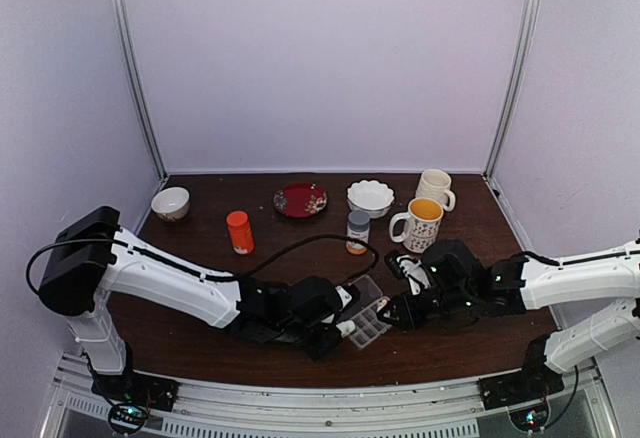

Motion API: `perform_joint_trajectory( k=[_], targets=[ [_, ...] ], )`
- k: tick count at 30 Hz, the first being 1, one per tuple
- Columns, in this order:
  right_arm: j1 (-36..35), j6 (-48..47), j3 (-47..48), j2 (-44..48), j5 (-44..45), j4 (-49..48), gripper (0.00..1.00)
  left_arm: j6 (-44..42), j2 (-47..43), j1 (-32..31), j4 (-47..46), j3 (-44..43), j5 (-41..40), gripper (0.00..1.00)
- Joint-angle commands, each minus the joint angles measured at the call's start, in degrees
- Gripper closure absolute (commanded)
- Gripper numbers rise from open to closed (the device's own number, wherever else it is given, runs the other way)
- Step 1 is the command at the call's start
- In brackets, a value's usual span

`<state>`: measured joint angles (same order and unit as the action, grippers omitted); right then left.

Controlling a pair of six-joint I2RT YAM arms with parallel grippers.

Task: Sort the pills into containers
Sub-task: Pour the pill into the compartment of the pill container.

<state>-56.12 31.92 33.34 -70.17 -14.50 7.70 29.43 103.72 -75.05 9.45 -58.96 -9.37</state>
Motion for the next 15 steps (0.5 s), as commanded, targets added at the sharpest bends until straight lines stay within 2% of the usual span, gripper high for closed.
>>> perform_joint_trajectory(
  k=[1, 9, 15],
  targets=[
    [-0.1, 0.5, -0.7, 1.2, 1.1, -1.2, 1.00, -1.1, -1.9, 0.2, 4.7, -3.2, -0.6, 1.00],
    [-0.1, 0.8, -1.2, 1.5, 1.1, -1.8, 1.00, -1.7, -1.6, 0.2, 10.5, -7.1, -0.6, 1.00],
    [-0.1, 1.0, -1.5, 1.4, 0.9, -2.4, 1.00, -1.7, -0.4, 0.2, 9.6, -6.7, -0.4, 1.00]
  ],
)
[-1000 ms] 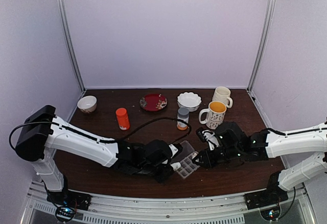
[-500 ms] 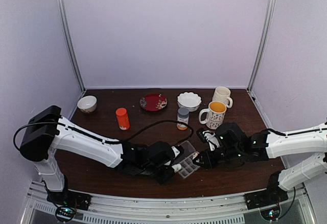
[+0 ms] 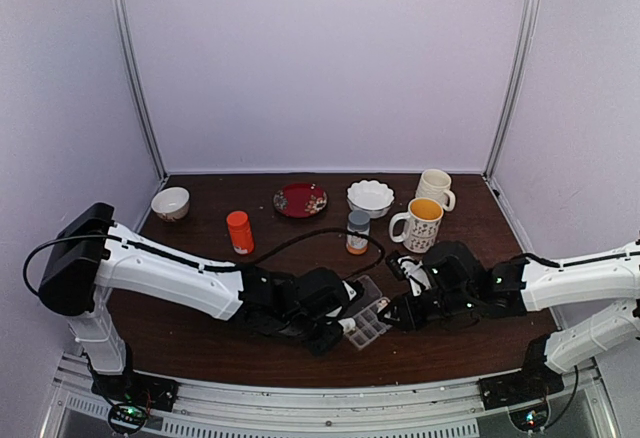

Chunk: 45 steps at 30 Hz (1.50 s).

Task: Sort the pills into containers
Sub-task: Pour the pill into the compartment of the pill container.

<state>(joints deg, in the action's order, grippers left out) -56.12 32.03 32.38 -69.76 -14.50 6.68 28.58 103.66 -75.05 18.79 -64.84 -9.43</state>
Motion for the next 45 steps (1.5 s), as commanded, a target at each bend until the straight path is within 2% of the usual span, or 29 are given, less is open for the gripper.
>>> perform_joint_trajectory(
  k=[1, 10, 16, 30, 37, 45],
  targets=[
    [-0.2, 0.9, -0.6, 1.0, 0.7, -1.3, 1.00, -0.7, 0.0, 0.2, -0.1, -0.8, -0.3, 1.00],
    [-0.2, 0.8, -0.6, 1.2, 0.9, -1.1, 1.00, -1.1, 0.1, 0.3, -0.8, -0.5, -0.4, 1.00],
    [-0.2, 0.6, -0.4, 1.2, 0.9, -0.8, 1.00, -0.3, -1.0, 0.3, -5.2, 2.4, 0.2, 1.00],
    [-0.1, 0.3, 0.2, 1.0, 0.8, -0.2, 1.00, -0.5, -2.6, 0.3, -5.4, 2.6, -0.3, 1.00],
    [-0.3, 2.4, -1.2, 0.1, -3.7, -6.4, 1.00, -0.6, -2.9, 0.3, -5.4, 2.8, -0.4, 1.00],
    [-0.5, 2.2, -1.0, -0.2, -2.3, -6.1, 1.00, -0.7, -3.2, 0.3, -5.5, 2.9, -0.8, 1.00]
  ],
)
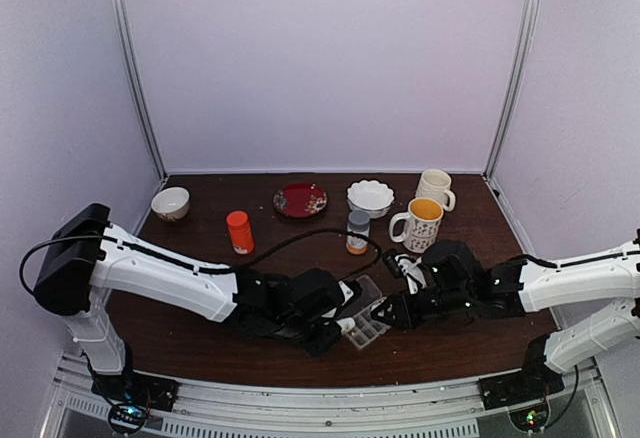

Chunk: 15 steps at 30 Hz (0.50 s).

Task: Sort the pills into containers
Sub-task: Pour the pill into the compartment of the pill container.

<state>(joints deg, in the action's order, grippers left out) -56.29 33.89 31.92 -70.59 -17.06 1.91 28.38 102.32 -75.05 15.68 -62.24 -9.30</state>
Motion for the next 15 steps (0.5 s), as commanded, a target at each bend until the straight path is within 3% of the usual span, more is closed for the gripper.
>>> perform_joint_trajectory(
  k=[1, 12, 15],
  targets=[
    [-0.3, 0.2, -0.6, 0.8, 0.4, -1.2, 1.00, -0.5, -1.4, 0.3, -2.6, 0.5, -0.9, 1.00],
    [-0.3, -0.1, -0.7, 1.6, 1.2, 0.5, 1.00, -0.2, -0.1, 0.8, 0.3, -1.0, 0.3, 1.00],
    [-0.3, -0.1, -0.8, 1.9, 1.4, 0.6, 1.00, 0.2, -1.1, 0.8, -2.6, 1.2, -0.1, 1.00]
  ],
)
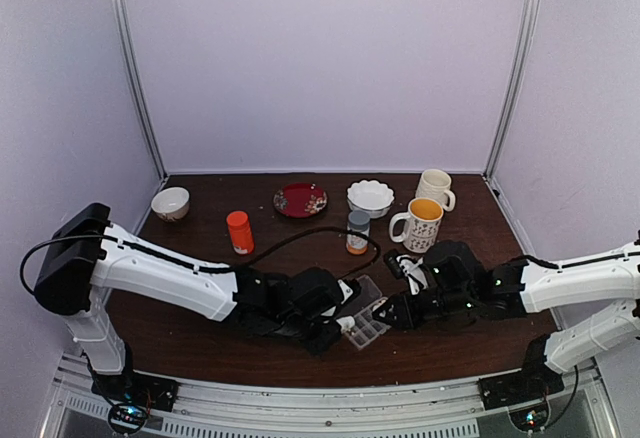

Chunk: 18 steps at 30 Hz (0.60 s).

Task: Sort the pills into containers
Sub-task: Pour the pill into the compartment of the pill container.

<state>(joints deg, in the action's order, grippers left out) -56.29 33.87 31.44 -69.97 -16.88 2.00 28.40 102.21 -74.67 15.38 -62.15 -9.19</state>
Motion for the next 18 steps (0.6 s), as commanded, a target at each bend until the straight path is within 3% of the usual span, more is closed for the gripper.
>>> perform_joint_trajectory(
  k=[1, 11, 14, 18],
  targets=[
    [-0.3, -0.2, -0.3, 1.3, 1.3, 0.6, 1.00, 0.4, -0.7, 0.6, -3.1, 1.9, -0.3, 1.00],
    [-0.3, -0.5, 0.2, 1.4, 1.6, 1.8, 1.00, 0.3, -0.1, 0.9, -0.5, -0.1, 0.1, 1.00],
    [-0.3, -0.5, 0.1, 1.6, 1.7, 1.8, 1.00, 0.3, -0.9, 0.9, -3.8, 1.7, 0.5, 1.00],
    [-0.3, -0.5, 0.0, 1.8, 1.7, 2.1, 1.00, 0.0, -0.7, 0.9, 1.0, -1.0, 1.0, 1.00]
  ],
)
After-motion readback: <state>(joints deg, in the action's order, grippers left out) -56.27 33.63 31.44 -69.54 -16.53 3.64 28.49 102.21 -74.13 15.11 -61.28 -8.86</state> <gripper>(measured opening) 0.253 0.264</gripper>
